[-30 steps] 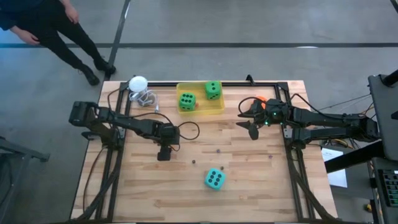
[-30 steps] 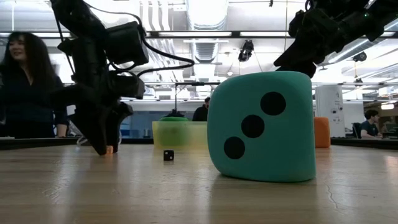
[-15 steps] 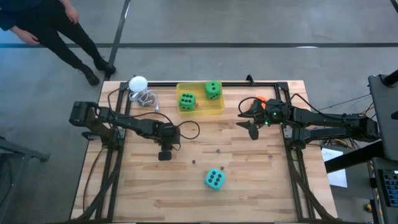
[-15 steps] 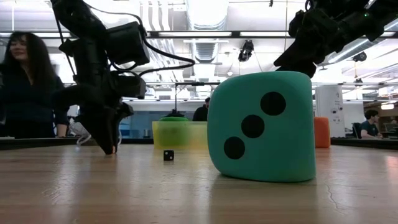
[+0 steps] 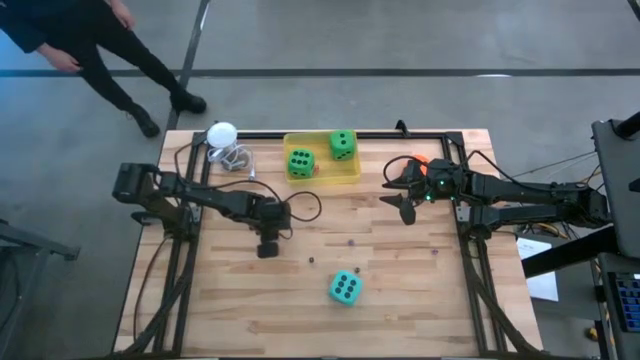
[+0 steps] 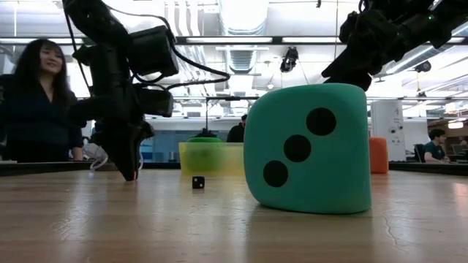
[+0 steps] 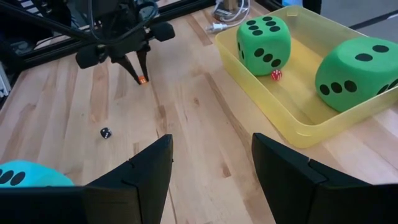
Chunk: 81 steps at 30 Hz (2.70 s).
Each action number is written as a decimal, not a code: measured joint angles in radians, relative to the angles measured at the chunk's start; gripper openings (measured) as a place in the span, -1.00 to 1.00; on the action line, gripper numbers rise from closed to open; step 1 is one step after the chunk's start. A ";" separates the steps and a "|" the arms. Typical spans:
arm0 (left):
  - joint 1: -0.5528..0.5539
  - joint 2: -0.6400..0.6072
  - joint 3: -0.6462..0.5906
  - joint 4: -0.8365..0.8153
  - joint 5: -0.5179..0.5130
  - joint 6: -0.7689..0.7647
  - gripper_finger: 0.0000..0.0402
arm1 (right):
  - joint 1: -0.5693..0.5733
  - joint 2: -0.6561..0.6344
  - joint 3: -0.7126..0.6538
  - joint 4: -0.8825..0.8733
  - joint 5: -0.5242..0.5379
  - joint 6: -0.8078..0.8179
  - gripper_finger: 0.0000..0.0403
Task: Pick & Place Dice
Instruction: Put the orange small die into the yellow bin
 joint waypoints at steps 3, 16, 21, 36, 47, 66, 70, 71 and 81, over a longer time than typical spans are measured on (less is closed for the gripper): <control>-0.003 -0.018 0.036 -0.001 0.024 -0.043 -0.77 | 0.000 0.000 0.000 0.003 0.000 -0.006 0.07; 0.000 -0.287 -0.002 0.398 -0.001 -0.248 -0.77 | 0.083 0.002 0.000 0.094 0.032 -0.153 0.07; 0.010 -0.335 -0.149 0.856 0.005 -0.384 -0.77 | 0.255 0.004 0.000 0.208 0.238 -0.364 0.07; 0.022 -0.303 -0.232 1.283 0.003 -0.430 -0.77 | 0.536 0.338 0.157 0.557 0.674 -0.793 0.07; 0.022 -0.301 -0.232 1.283 0.029 -0.419 -0.77 | 0.536 0.672 0.422 0.567 0.821 -0.893 0.07; 0.023 -0.301 -0.230 1.295 0.092 -0.409 -0.77 | 0.528 0.875 0.636 0.569 0.797 -0.964 0.07; 0.023 -0.301 -0.230 1.298 0.094 -0.409 -0.77 | 0.518 0.870 0.619 0.584 0.797 -0.960 0.07; 0.023 -0.301 -0.230 1.298 0.096 -0.409 -0.77 | 0.515 0.869 0.613 0.597 0.796 -0.959 0.07; 0.022 -0.301 -0.230 1.315 0.112 -0.409 -0.77 | 0.503 0.871 0.594 0.635 0.793 -0.958 0.07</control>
